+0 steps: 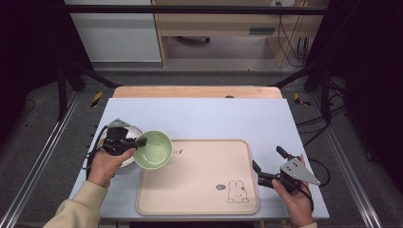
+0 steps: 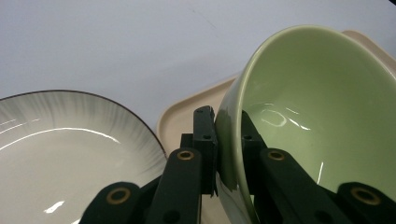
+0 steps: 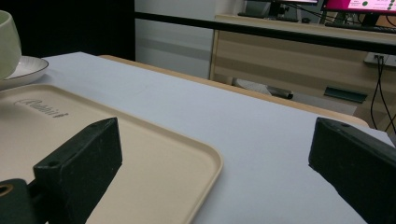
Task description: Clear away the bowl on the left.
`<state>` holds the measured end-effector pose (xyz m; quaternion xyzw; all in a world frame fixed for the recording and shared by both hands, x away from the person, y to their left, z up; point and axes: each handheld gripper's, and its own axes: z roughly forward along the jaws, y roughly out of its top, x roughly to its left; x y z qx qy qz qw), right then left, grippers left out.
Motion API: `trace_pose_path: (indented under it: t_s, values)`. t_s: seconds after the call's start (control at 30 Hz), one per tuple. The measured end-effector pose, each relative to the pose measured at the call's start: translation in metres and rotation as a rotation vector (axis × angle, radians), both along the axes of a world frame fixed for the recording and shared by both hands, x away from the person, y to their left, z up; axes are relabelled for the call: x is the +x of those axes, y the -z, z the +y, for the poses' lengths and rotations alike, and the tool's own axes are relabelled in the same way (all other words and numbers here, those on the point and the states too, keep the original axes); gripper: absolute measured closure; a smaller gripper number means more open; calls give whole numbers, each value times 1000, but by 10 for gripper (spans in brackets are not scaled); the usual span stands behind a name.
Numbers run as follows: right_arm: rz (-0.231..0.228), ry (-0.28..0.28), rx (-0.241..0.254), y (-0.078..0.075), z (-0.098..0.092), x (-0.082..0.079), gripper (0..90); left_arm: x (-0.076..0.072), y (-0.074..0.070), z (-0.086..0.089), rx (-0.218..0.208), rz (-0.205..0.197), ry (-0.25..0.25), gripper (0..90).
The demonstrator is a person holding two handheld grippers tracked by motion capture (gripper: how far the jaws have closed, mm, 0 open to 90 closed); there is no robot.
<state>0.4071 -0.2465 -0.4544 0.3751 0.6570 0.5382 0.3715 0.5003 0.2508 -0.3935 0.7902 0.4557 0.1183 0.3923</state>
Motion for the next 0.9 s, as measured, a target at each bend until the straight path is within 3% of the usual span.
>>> trace_pose_path:
  t_s: [0.17,0.9]
  values:
    - [0,1,1,0,0,0,28,-1,2,-9,-10,2,25,829]
    - [-5,-3,-1,0,0,0,28,-12,16,-61,19,30,144,828]
